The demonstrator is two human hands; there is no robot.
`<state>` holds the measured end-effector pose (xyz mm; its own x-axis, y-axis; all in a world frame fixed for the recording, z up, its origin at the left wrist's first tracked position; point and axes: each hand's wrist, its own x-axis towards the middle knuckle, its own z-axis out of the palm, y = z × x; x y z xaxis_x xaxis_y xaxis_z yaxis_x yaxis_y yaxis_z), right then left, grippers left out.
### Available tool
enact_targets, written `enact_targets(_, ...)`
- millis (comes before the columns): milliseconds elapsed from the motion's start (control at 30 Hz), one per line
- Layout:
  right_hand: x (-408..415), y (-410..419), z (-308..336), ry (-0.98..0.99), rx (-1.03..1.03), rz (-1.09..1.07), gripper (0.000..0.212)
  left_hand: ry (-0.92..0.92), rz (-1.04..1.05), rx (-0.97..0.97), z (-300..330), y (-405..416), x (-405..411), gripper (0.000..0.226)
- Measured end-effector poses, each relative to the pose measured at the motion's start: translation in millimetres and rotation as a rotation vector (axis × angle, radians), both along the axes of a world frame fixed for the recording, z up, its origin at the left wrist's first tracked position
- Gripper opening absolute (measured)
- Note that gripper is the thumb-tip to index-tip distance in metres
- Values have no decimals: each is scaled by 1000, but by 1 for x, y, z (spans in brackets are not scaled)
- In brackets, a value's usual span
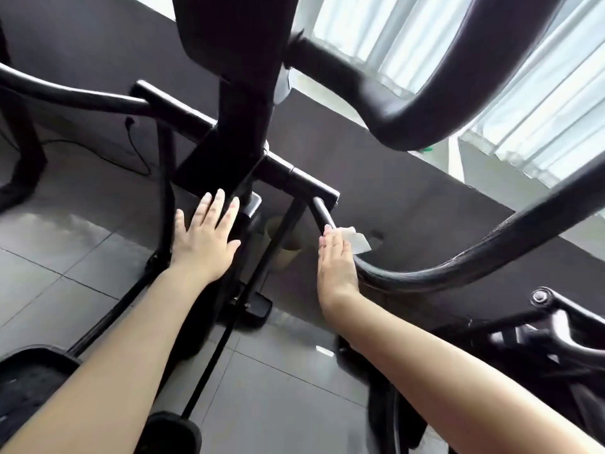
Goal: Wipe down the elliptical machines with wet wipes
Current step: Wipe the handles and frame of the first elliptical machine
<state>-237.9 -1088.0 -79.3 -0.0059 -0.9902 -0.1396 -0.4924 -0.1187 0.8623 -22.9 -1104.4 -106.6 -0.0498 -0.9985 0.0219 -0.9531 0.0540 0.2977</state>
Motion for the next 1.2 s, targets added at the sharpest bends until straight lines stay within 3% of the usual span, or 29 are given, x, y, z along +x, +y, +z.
enact_targets(200,-13,76,41,101,197,149,59,-12,94,47,-6,-27,-2,85)
enact_targets(367,-3,55,37,75,199,142,58,-28,64,61,-10,-28,1,91)
enact_targets(667,32,-34,41,-574,-38,-76,44,-10,-15,162,-12,-30,10,102)
enact_targets(733,29,-21,46,-474,-98,12,38,-28,-20,167,-13,-31,11,109)
enact_targets(833,10,17,35,-402,-4,-15,58,-37,-25,160,-14,-31,12,115)
enact_targets(967,-2,39,47,-300,75,-15,58,-2,-21,129,-15,-28,12,114)
enact_targets(1200,24,-35,20,-296,14,-26,58,-12,-3,161,-19,-31,11,119)
